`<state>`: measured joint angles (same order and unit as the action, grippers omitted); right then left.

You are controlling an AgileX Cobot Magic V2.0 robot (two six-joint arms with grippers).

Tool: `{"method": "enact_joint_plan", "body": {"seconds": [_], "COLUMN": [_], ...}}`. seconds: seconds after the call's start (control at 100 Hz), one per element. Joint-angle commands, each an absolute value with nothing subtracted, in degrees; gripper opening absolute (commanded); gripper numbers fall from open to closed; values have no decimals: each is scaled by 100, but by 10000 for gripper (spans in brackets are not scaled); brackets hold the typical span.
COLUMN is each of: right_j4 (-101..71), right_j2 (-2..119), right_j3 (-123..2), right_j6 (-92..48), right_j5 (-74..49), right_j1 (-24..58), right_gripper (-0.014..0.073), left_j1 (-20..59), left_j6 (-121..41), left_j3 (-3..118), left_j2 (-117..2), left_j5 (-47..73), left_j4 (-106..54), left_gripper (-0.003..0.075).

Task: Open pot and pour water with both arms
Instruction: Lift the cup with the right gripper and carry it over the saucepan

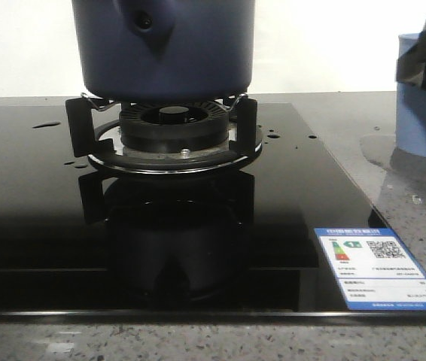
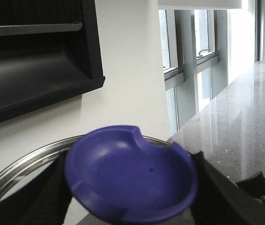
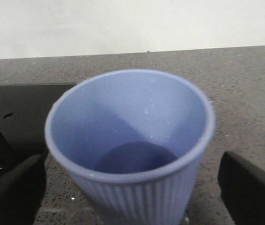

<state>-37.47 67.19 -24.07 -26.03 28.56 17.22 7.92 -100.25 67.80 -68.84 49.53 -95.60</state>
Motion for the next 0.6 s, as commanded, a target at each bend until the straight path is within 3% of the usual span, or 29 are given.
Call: {"method": "enact_joint_plan", "body": {"seconds": [0.0, 0.17, 0.4, 0.47, 0.59], "right_j4": [-3239, -3228, -3159, -3159, -2864], "right_j2": [6844, 7041, 7040, 7040, 6987], "right_j3": [-2603, -2603, -2603, -2603, -2603], "right_j6": [-2220, -2031, -2031, -2031, -2031], "right_j5": [3378, 3627, 3863, 3872, 3861], "right_j1": [1731, 1731, 1731, 1731, 1720], "right_gripper": [654, 624, 267, 212, 206], "left_j1": [782, 782, 782, 782, 782], "left_j6": [-9970, -9970, -9970, -9970, -9970], "left_j3": [6993, 6993, 6993, 6993, 6993], "left_j2": [-6731, -6731, -6731, -6731, -6731], "left_j5": [5018, 5050, 5060, 5060, 5060], "left_j4": [-10061, -10061, -10061, -10061, -10061], "left_gripper": [274, 274, 274, 274, 274]}}
